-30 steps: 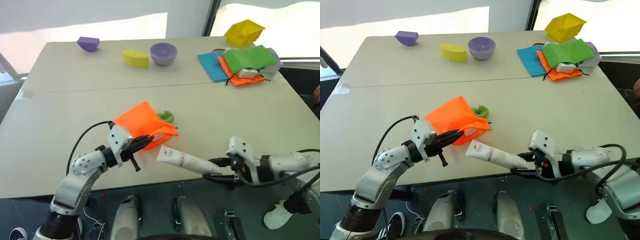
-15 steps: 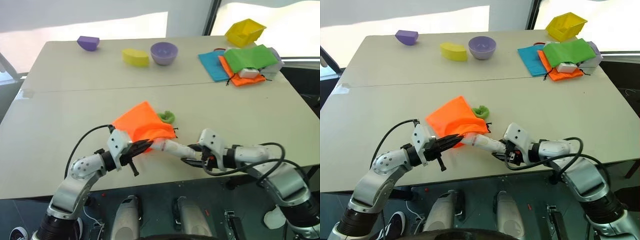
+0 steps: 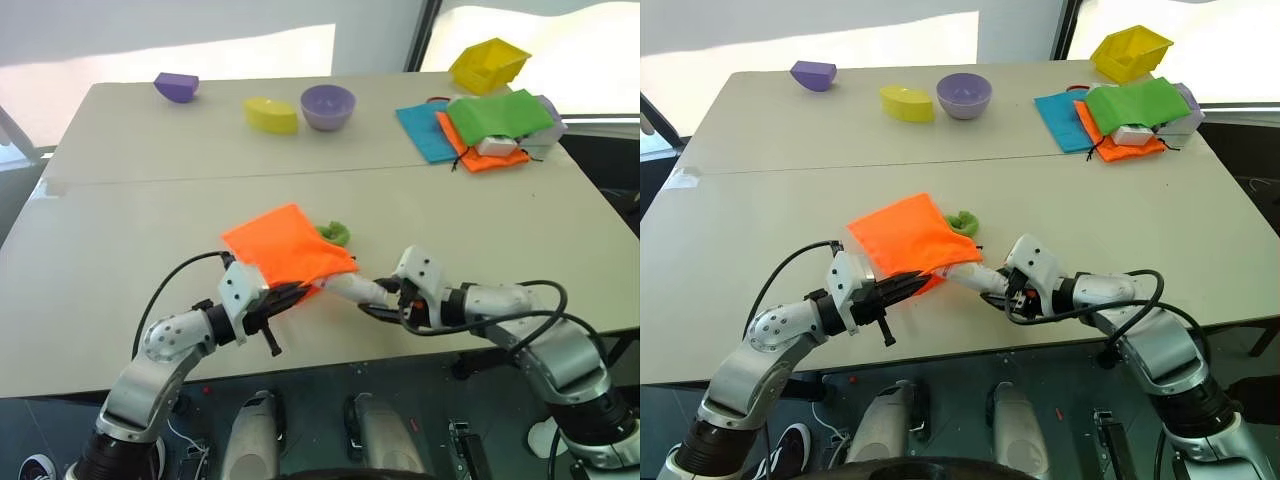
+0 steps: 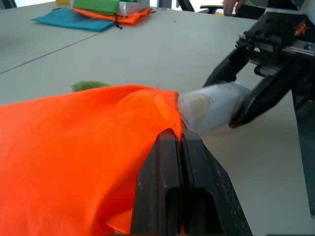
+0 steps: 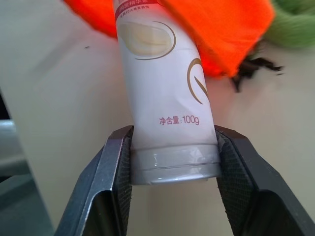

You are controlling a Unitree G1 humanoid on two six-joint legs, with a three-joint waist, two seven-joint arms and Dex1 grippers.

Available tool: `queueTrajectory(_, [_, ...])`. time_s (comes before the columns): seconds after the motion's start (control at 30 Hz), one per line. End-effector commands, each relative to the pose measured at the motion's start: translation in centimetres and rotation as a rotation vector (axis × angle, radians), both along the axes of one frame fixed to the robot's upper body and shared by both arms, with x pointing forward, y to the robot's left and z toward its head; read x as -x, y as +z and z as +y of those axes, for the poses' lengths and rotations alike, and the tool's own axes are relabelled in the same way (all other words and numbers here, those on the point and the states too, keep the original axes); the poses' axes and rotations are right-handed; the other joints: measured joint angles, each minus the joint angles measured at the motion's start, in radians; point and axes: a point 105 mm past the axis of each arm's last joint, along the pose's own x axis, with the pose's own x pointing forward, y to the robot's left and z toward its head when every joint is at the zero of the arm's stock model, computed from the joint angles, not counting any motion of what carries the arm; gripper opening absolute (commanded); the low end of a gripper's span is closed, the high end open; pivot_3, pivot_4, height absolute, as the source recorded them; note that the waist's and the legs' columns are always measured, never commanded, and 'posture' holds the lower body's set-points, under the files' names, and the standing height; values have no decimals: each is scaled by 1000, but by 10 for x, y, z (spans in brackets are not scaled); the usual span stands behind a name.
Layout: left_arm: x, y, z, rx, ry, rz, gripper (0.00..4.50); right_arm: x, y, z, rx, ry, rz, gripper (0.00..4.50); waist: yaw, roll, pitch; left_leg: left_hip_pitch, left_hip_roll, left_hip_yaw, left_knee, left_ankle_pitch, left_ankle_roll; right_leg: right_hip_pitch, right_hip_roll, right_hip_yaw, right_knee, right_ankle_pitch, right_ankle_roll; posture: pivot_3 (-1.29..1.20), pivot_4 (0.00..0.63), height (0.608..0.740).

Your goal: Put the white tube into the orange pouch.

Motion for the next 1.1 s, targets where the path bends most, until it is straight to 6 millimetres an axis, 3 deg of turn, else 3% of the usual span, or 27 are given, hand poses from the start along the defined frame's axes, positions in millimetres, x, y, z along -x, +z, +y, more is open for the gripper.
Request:
queueTrajectory(0.03, [4,10,-5,23,-30,-34,0,-6,4,12,-25,-25,-42,1806,-1,0,0,0,0,0,0,0,0,0,0,0,0,0,0,0,150,740])
queueTrajectory(0.13, [3,12,-7,31,-27,-42,0,-7,5,33,-67,-20,-55,1806,-5,0,0,0,0,0,0,1,1,-1,1,0,2,0,0,0,150,740])
queueTrajectory(0.27, [1,14,-7,37,-18,-55,0,1,-10,42,8,35,-54,1806,0,0,0,0,0,0,0,1,2,-1,1,0,2,0,0,0,150,740])
queueTrajectory(0.43, [1,13,-8,40,-20,-51,0,-19,-2,48,-16,-59,-79,1806,-6,0,0,0,0,0,1,0,0,0,-1,0,2,1,-1,0,150,740])
queueTrajectory(0.8, [0,11,-11,42,-18,-47,0,-34,-8,82,22,-78,-16,1806,-7,0,0,0,1,1,1,0,0,-2,0,0,4,2,-3,0,150,740])
queueTrajectory(1.0, [-1,10,-11,39,-11,-51,0,-42,-3,109,-45,-82,-12,1806,-7,0,0,1,1,1,0,0,0,-3,0,-1,5,2,-3,0,150,740])
queueTrajectory(1.1, [-1,10,-11,39,-8,-51,0,-44,-6,112,-37,-85,-9,1806,-8,1,-1,1,1,1,0,0,0,-3,0,-1,5,2,-2,0,150,740])
